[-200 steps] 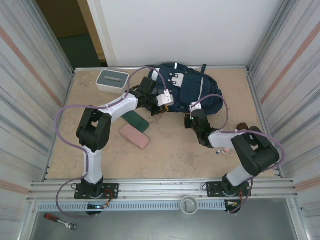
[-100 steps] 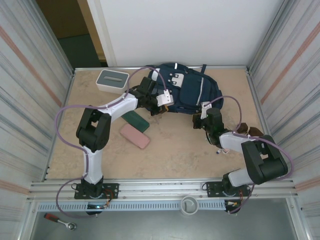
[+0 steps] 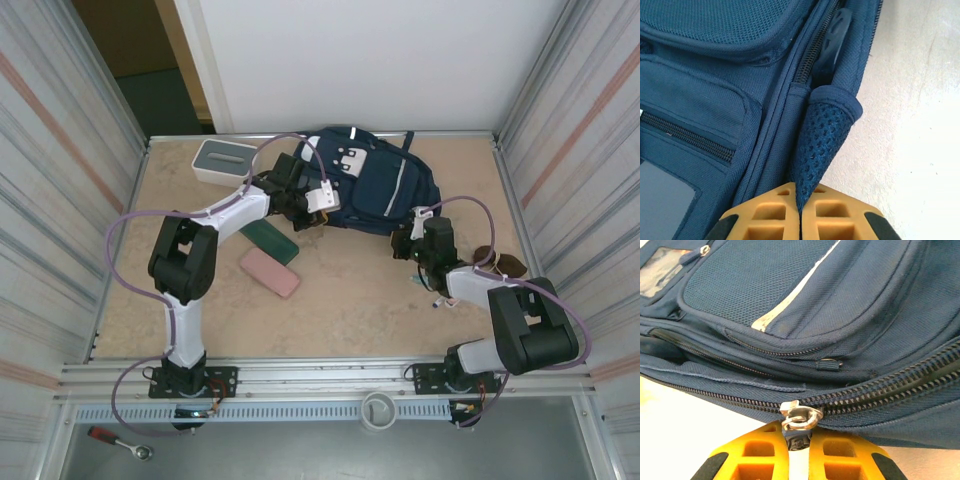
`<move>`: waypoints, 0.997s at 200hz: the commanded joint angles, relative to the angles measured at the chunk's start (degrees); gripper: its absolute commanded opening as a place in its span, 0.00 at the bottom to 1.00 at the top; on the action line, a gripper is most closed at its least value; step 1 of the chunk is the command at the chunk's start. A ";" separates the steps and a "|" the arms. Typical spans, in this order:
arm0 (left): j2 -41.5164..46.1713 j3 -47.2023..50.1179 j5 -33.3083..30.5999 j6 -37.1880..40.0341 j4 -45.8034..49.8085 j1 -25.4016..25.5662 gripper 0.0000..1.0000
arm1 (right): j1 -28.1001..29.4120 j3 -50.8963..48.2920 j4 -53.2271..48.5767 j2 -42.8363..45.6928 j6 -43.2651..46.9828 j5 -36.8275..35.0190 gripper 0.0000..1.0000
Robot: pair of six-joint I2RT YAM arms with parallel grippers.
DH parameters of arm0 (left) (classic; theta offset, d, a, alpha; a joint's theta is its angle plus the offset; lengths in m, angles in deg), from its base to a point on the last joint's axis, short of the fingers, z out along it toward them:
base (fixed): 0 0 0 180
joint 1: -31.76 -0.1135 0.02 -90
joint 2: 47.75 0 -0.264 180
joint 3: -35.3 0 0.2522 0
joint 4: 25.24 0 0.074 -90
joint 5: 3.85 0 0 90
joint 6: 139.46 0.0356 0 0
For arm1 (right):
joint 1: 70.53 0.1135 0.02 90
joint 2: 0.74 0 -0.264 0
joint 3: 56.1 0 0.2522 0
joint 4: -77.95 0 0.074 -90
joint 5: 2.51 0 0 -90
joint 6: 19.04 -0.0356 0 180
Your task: Pack books, pencil case, and school supplies into a backpack
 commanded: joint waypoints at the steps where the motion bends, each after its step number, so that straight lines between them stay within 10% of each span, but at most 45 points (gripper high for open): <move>1: 3.33 -0.21 -2.37 1.68 1.62 -0.03 0.13 | 1.36 0.02 -0.29 1.43 -1.86 1.62 0.00; 32: 5.52 1.43 -2.33 2.05 -0.62 4.02 0.50 | 4.91 1.73 -1.63 2.35 -2.47 1.78 0.00; 73: 6.71 4.07 -2.60 2.14 -6.51 8.80 0.64 | 7.61 3.03 -0.44 2.63 -5.51 2.63 0.00; 199: 2.07 3.79 -0.86 2.07 -9.40 10.02 0.39 | 10.99 3.10 1.64 5.21 -11.38 4.50 0.00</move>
